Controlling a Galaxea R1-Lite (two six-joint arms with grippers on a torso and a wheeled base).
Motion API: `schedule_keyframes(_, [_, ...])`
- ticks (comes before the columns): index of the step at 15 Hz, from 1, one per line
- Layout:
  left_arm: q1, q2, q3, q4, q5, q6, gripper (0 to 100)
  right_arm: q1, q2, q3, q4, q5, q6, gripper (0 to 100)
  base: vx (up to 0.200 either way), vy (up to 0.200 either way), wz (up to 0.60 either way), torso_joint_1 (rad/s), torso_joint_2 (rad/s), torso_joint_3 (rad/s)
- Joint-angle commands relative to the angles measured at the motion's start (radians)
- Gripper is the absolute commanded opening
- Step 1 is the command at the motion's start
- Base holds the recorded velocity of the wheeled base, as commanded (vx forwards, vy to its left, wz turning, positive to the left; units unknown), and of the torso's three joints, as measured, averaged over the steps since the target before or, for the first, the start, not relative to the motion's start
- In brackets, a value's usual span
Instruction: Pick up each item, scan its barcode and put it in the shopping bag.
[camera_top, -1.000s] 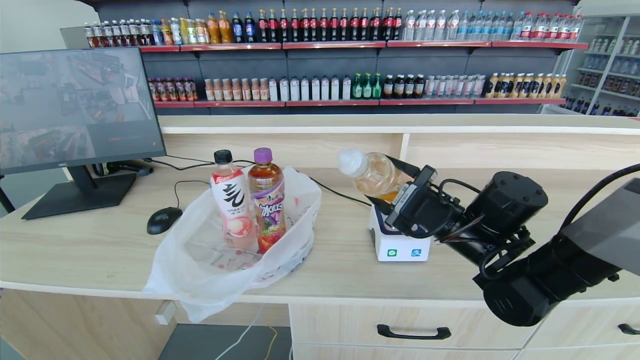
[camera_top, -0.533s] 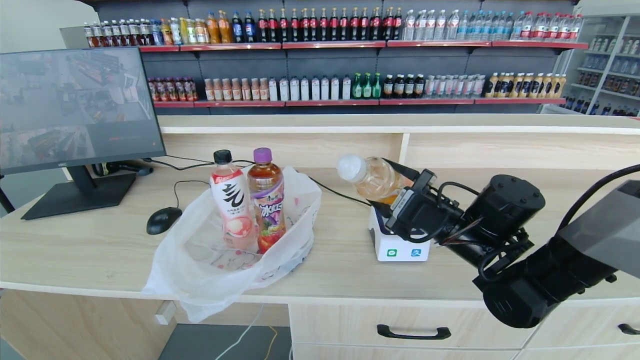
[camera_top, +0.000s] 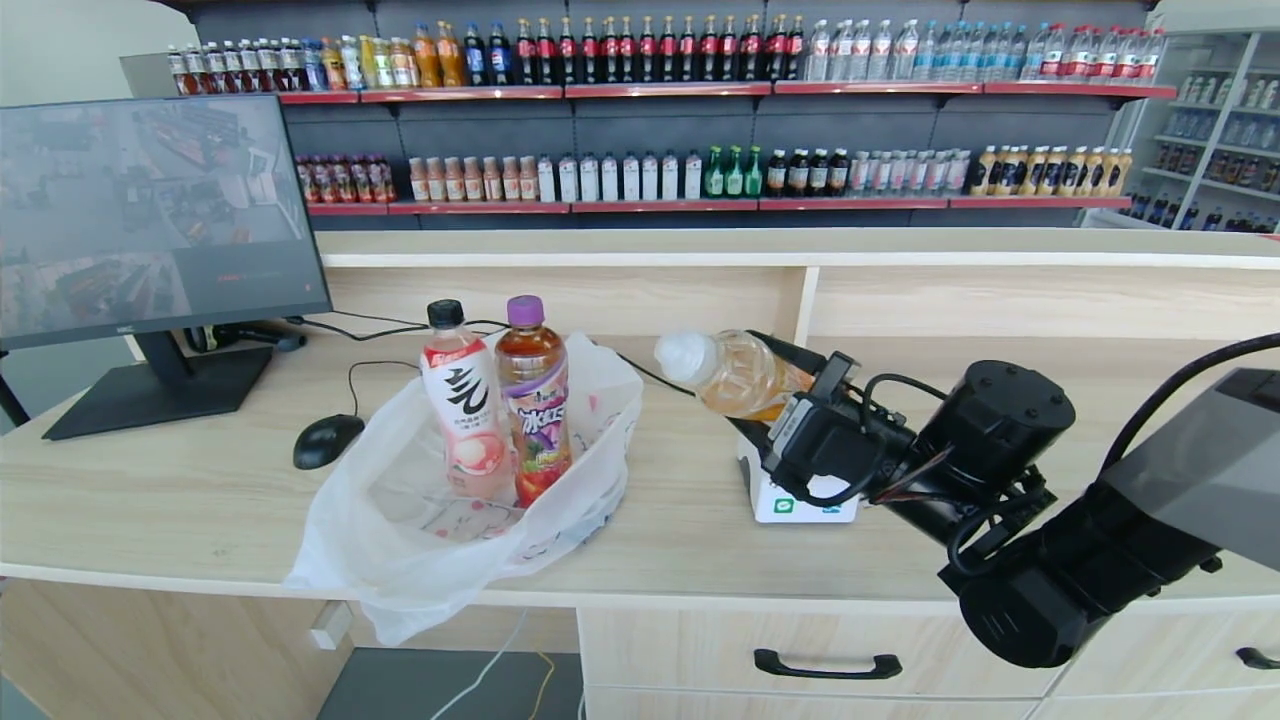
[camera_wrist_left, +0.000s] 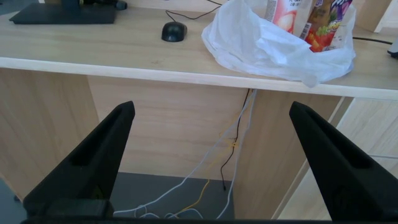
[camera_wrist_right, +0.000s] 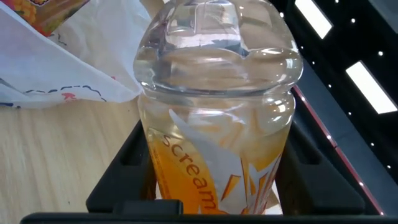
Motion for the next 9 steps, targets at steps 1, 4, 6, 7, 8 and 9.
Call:
schedule_keyframes(1, [0.0,0.0,0.0,0.0,-0.001,0.0,100,0.001,0.001,0.001,0.0,0.0,-0.005,0,0.0,0.0,0.0,0.0,0.0,0.0])
schedule_keyframes(4, [0.0,0.0,0.0,0.0,-0.001,0.0,100,0.001,0.001,0.003,0.0,0.0,-0.007,0,0.0,0.0,0.0,0.0,0.0,0.0])
schedule_keyframes(6, [0.0,0.0,0.0,0.0,-0.001,0.0,100,0.001,0.0,0.006,0.0,0.0,-0.007,0,0.0,0.0,0.0,0.0,0.0,0.0])
schedule_keyframes(7, [0.0,0.0,0.001,0.0,-0.001,0.0,100,0.001,-0.006,0.006,0.0,0.0,-0.007,0,0.0,0.0,0.0,0.0,0.0,0.0])
schedule_keyframes(8, [0.0,0.0,0.0,0.0,0.001,0.0,100,0.001,-0.017,0.006,0.0,0.0,-0.007,0,0.0,0.0,0.0,0.0,0.0,0.0])
schedule_keyframes(9, [0.0,0.0,0.0,0.0,-0.001,0.0,100,0.001,-0.02,0.006,0.0,0.0,-0.007,0,0.0,0.0,0.0,0.0,0.0,0.0])
